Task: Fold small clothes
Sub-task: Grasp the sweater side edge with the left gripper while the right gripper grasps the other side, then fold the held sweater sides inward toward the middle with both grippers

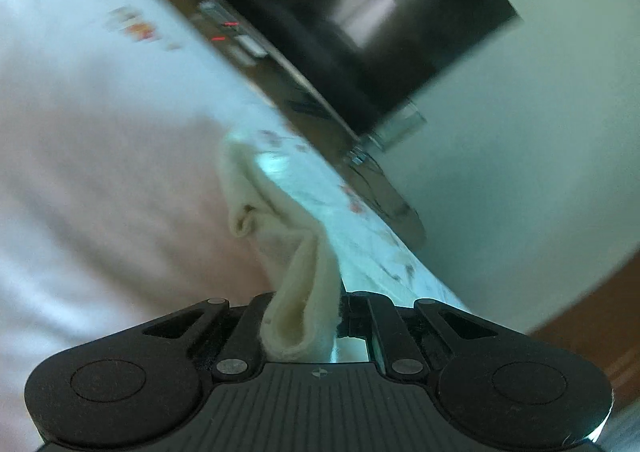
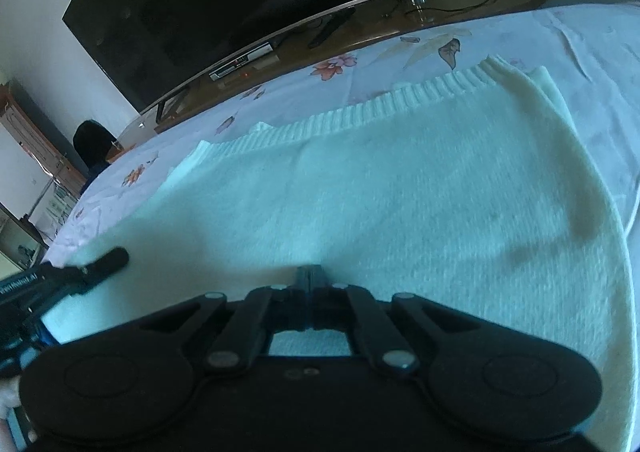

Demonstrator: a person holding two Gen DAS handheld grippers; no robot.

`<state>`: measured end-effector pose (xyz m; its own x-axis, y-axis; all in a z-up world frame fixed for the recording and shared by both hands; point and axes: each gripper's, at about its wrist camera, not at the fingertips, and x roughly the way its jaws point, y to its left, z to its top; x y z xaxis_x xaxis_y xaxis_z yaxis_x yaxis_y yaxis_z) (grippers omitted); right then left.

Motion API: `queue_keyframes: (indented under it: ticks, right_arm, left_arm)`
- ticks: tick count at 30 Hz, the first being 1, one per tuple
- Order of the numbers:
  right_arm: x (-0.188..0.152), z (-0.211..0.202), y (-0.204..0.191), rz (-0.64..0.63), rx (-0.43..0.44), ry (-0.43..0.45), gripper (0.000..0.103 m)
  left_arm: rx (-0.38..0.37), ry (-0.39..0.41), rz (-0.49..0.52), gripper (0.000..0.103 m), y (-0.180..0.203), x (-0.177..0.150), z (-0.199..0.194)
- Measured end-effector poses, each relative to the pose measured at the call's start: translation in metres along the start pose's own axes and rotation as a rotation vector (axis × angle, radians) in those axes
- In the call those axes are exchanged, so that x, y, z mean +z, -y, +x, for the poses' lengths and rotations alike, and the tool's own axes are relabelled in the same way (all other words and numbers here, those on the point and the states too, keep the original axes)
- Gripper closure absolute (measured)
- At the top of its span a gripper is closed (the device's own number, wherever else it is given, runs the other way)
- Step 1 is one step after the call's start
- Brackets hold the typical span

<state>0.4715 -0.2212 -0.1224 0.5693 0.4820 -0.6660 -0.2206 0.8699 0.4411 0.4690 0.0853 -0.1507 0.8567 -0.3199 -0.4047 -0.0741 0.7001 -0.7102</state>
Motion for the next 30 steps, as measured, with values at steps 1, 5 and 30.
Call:
queue_keyframes:
  ticks: [1, 5, 30]
  right_arm:
    - [0.001, -0.001, 0.002, 0.017, 0.008, -0.001, 0.103]
    - [0.01, -0.021, 0.017, 0.098, 0.016, 0.061, 0.094]
    - [0.003, -0.122, 0.126, 0.335, 0.134, 0.182, 0.056]
  left_arm:
    - [-0.013, -0.026, 0.046, 0.096, 0.012, 0.004, 0.004]
    - [-0.061, -0.126, 0.223, 0.096, 0.064, 0.005, 0.025]
    - [0.066, -0.255, 0.382, 0.002, 0.112, -0.014, 0.063]
